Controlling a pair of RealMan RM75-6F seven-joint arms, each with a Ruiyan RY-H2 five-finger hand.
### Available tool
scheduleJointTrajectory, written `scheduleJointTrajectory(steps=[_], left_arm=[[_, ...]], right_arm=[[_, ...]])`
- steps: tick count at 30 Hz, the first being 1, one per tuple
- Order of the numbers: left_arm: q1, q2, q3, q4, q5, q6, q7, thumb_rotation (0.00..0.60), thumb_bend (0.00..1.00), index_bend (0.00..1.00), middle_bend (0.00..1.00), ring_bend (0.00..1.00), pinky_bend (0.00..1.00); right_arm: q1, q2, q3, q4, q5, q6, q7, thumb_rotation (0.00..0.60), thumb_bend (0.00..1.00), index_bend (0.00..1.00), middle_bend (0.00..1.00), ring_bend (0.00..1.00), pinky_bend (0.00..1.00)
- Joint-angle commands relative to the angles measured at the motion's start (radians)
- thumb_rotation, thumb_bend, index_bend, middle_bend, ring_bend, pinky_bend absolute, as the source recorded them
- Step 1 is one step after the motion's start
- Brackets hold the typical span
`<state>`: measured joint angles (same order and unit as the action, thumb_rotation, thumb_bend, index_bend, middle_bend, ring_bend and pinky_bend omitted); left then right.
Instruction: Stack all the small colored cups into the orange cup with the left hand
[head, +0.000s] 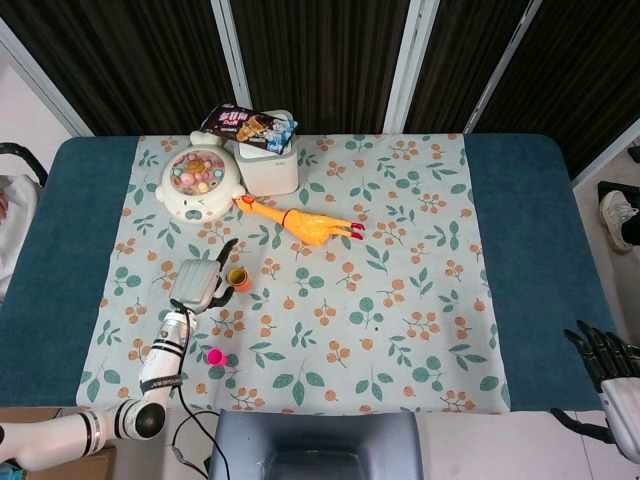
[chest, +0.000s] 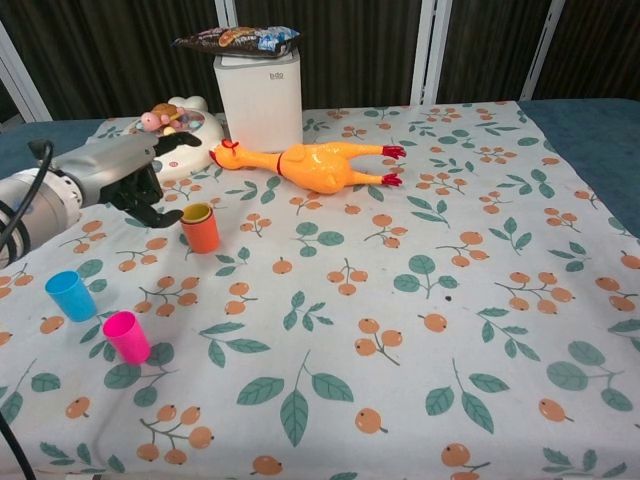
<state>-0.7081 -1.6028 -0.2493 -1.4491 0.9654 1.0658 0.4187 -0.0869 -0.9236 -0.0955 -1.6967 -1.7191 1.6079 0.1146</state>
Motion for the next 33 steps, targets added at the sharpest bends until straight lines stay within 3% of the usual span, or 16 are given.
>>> scheduleJointTrajectory(steps=[1, 7, 14, 18, 33], left_arm=[[0.042, 0.062, 0.043, -0.078, 0.086, 0.048, -0.031, 0.600, 0.35, 0.00, 1.00, 1.00, 1.00], [0.161, 0.187, 0.180, -0.162, 0.266, 0.124, -0.156, 0.600, 0.35, 0.09, 1.00, 1.00, 1.00], [0.246, 0.229, 0.277, -0.128, 0.373, 0.156, -0.268, 0.600, 0.35, 0.16, 1.00, 1.00, 1.00], [0.264, 0.212, 0.289, -0.088, 0.383, 0.148, -0.285, 0.600, 0.35, 0.18, 1.00, 1.00, 1.00], [0.284, 0.168, 0.257, 0.019, 0.359, 0.092, -0.338, 0.600, 0.36, 0.31, 1.00, 1.00, 1.00]], right_arm=[[0.000, 0.000, 0.000, 0.000, 0.001, -0.002, 0.000, 0.600, 0.21, 0.00, 0.00, 0.00, 0.00], [0.002, -0.004, -0.001, -0.003, 0.000, -0.010, -0.013, 0.600, 0.21, 0.00, 0.00, 0.00, 0.00], [0.000, -0.009, -0.003, -0.006, -0.003, -0.009, -0.029, 0.600, 0.21, 0.00, 0.00, 0.00, 0.00], [0.001, -0.011, -0.004, -0.006, -0.004, -0.013, -0.033, 0.600, 0.21, 0.00, 0.00, 0.00, 0.00], [-0.002, -0.011, 0.000, -0.006, 0.000, -0.006, -0.031, 0.600, 0.21, 0.00, 0.00, 0.00, 0.00]])
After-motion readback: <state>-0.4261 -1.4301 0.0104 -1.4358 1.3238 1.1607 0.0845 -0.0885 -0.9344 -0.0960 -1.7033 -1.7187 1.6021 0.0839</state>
